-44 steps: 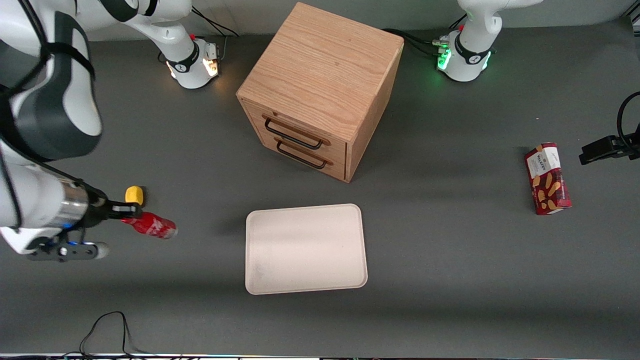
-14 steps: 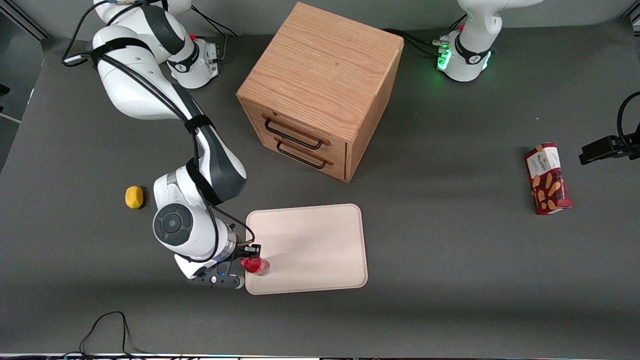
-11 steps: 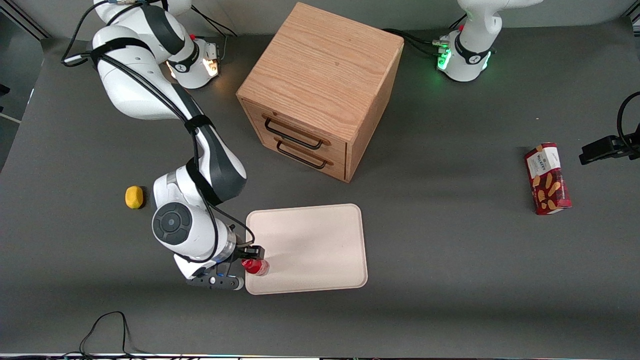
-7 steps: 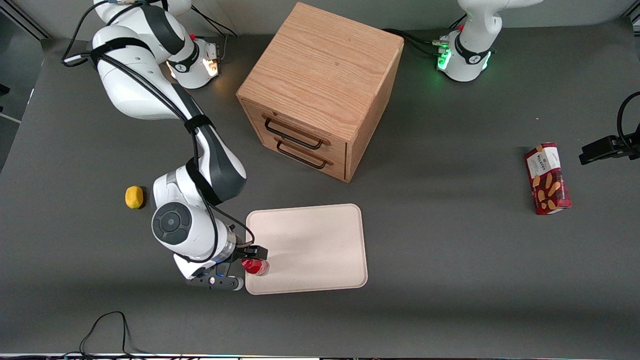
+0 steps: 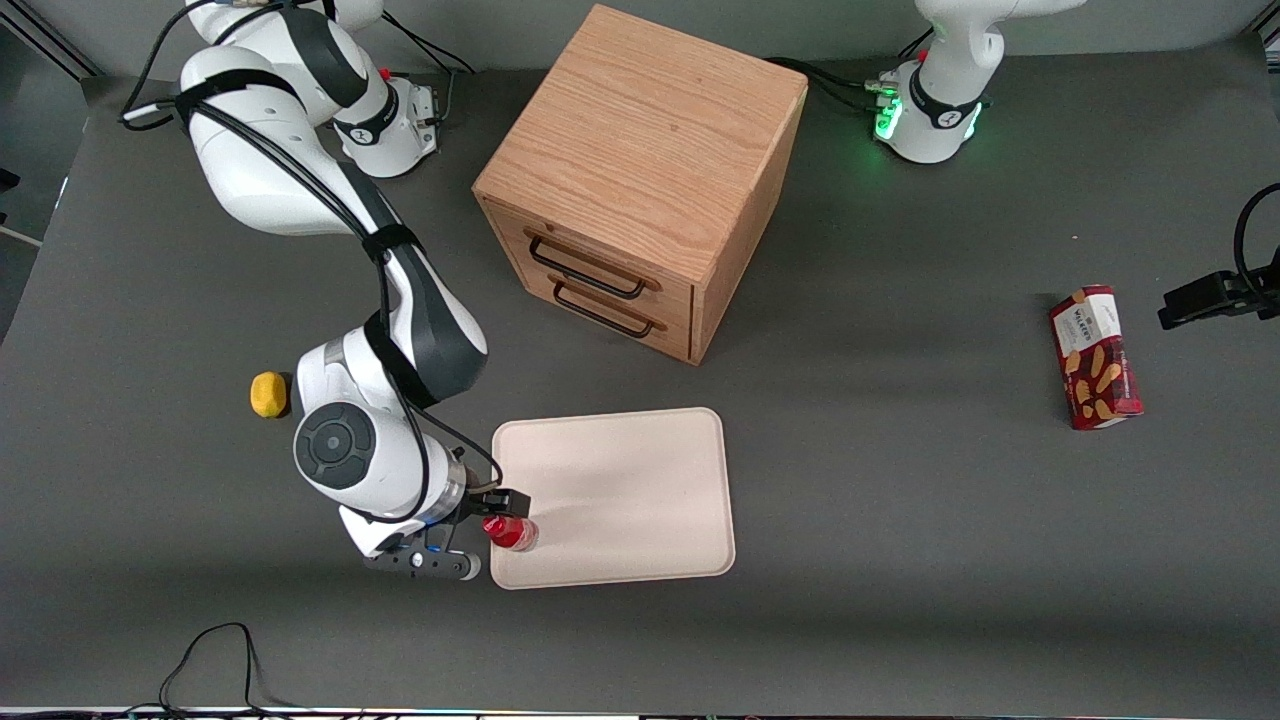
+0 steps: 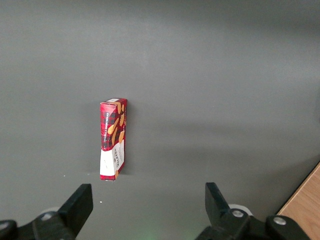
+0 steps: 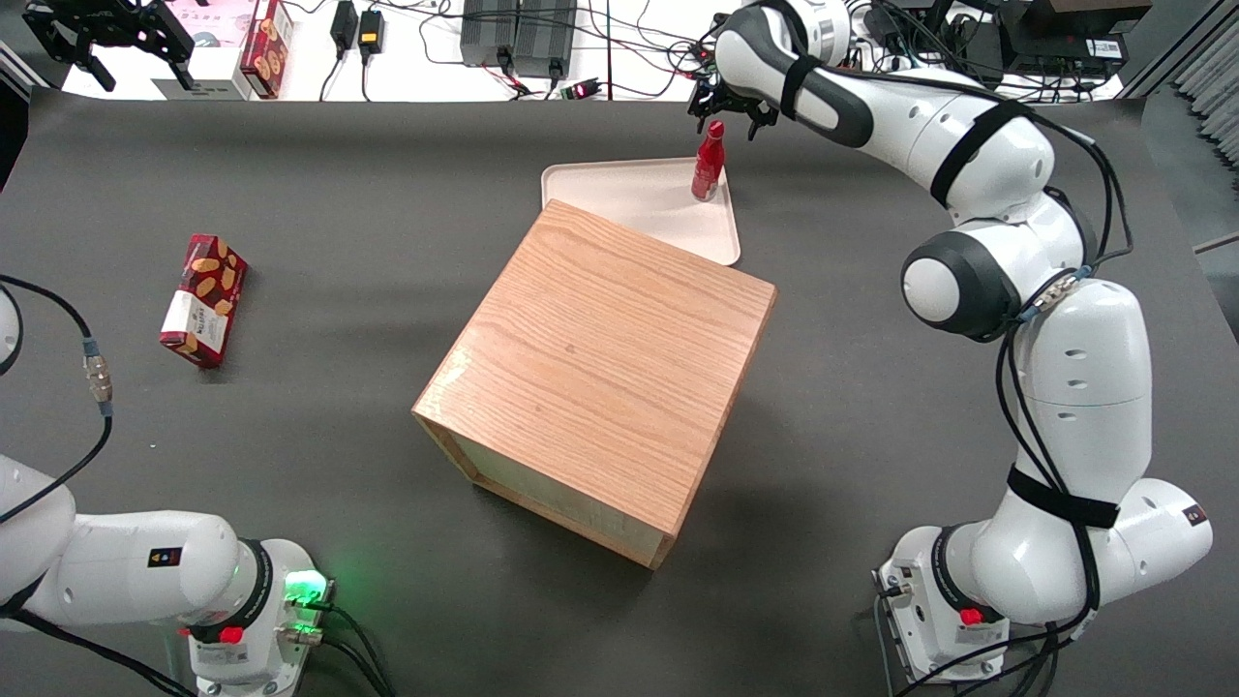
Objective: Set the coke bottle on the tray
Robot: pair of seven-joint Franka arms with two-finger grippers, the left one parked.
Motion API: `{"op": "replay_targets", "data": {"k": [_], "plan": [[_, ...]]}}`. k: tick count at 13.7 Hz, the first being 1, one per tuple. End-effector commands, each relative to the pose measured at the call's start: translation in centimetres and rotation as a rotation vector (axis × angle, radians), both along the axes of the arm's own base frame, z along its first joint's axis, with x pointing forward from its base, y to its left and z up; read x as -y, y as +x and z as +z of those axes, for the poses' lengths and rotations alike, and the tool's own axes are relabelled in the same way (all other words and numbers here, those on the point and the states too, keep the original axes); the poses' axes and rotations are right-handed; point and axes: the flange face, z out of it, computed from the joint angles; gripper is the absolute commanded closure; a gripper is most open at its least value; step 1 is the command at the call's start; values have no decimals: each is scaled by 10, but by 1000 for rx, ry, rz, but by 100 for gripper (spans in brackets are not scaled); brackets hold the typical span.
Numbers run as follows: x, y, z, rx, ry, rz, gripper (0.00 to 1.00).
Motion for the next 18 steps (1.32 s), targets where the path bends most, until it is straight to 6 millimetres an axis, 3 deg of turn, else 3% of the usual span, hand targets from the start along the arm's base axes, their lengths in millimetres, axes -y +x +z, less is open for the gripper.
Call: {"op": "replay_targets", "data": {"k": [1,3,5,7,9,12,16,18], "plan": [[19,-12,38,-51,-40,-23,0],[38,-26,56,-102,-44,-21,0],[70,-56,80,-141,-40,40,0],[114,-96,92,-153,-75,113,0],[171,-132,111,-142,-4,154,0],[246,-174,141,-145,23,180,0],[275,-203,187,-143,23,141,0],[276,-214,207,-116,24,138,0]]}}
